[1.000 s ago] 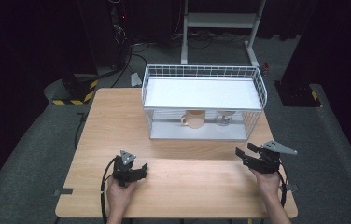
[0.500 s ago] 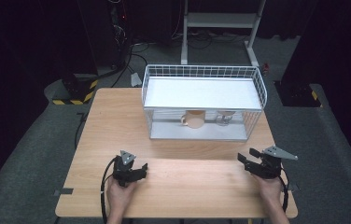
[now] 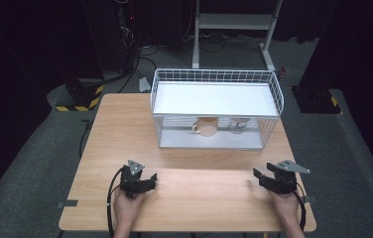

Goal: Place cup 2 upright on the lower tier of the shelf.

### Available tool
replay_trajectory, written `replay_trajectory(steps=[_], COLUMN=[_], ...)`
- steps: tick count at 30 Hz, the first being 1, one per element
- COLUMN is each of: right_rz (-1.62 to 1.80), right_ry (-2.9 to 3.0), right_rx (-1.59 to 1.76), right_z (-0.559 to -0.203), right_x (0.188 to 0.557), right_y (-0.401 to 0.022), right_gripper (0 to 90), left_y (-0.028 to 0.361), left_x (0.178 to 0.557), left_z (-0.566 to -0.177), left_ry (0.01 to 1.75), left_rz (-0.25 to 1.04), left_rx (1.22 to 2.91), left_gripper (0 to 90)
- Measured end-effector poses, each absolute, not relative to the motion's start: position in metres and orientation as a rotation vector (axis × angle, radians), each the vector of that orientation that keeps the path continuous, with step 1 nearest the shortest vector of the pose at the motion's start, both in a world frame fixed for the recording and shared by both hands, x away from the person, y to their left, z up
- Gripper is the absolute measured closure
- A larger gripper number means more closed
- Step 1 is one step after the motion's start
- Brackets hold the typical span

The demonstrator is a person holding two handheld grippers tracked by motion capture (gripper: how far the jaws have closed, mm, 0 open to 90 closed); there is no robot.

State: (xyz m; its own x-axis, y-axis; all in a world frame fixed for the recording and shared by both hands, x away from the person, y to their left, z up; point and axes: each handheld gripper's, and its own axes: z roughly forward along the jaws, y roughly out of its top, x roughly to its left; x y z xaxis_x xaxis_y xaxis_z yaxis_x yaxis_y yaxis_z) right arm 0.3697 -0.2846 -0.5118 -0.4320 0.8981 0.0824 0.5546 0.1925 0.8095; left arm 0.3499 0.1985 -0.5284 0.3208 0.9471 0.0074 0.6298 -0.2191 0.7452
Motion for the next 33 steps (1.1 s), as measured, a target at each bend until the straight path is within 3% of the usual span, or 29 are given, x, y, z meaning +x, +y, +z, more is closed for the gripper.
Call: replay_trajectory(steps=[33], right_rz=[0.899], right_ry=[2.118], right_rx=[1.399], right_z=[-0.5229], right_x=[0.3725], right_y=[-0.2805], right_gripper=[30.1], left_y=[0.1984], left_x=[0.3497], left_z=[-0.5284], left_ry=[1.39], left_rz=[0.629], left_rx=[1.943], left_gripper=[22.4])
